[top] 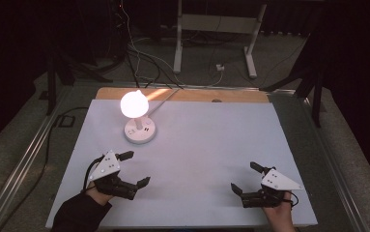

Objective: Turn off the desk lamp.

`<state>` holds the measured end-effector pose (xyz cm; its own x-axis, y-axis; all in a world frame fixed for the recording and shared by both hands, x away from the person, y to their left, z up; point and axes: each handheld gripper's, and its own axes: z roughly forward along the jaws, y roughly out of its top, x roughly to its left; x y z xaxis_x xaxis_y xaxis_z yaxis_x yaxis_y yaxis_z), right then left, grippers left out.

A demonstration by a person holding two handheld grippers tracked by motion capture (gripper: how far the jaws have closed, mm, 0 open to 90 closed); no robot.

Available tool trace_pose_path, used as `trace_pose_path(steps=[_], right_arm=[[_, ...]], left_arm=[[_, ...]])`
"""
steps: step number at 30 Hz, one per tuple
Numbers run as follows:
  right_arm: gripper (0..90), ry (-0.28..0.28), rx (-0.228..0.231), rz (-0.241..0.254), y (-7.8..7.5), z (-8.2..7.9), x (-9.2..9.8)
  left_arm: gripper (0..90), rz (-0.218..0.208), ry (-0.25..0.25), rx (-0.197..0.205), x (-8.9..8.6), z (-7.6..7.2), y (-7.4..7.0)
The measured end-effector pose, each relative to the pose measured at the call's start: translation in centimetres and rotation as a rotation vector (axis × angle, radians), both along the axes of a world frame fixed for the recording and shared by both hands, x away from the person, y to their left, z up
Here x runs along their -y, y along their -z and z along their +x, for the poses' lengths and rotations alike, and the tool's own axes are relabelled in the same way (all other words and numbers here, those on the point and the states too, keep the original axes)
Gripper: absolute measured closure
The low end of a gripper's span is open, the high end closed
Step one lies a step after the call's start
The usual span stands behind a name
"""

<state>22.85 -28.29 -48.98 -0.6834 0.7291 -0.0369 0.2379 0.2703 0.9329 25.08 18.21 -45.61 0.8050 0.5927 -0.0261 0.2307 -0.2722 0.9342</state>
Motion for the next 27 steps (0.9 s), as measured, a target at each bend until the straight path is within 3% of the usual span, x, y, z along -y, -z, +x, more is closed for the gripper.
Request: trace_pose_path(steps=[9, 19, 27], right_arm=[[0.0, -0.004, -0.003, 0.003, 0.0, 0.0, 0.0], [0.0, -0.008, -0.008, 0.008, 0.0, 0.0, 0.0], [0.0, -0.013, -0.008, 0.011, 0.0, 0.0, 0.0]], left_arm=[[0.5, -0.001, -0.042, 0.002, 0.8, 1.6, -0.9], [0.5, 0.018, -0.099, -0.014, 2.1, 3.5, -0.6], [0.6, 0.030, -0.190, -0.015, 2.9, 5.5, -0.5]])
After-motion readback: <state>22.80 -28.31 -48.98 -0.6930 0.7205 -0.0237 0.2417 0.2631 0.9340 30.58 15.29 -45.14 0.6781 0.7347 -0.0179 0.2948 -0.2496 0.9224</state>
